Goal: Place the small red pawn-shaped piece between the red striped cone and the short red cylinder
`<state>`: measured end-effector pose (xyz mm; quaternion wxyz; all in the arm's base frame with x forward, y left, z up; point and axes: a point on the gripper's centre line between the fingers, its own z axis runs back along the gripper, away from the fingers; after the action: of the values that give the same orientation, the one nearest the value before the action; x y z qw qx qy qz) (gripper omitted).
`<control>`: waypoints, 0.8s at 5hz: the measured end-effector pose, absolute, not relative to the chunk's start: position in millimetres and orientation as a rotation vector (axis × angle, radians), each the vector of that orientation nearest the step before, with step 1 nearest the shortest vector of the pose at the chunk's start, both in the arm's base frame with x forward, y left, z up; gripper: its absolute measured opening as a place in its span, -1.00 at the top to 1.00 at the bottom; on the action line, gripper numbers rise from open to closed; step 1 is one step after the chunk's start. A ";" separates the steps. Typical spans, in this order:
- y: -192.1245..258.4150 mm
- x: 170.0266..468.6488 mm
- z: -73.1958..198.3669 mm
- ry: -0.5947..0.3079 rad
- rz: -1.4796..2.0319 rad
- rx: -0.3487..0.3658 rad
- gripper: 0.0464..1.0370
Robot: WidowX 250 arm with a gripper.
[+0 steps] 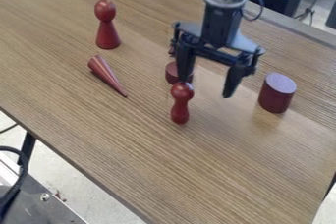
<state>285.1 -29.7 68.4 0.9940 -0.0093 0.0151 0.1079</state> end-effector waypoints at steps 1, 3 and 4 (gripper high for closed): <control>-19.0 287.5 63.8 0.013 0.317 -0.023 -0.93; -7.7 278.5 63.4 0.001 0.411 -0.058 -0.93; -9.3 273.3 72.4 0.004 0.415 -0.076 -0.93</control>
<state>273.3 -9.3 72.4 0.9779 -0.0376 0.0020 0.2059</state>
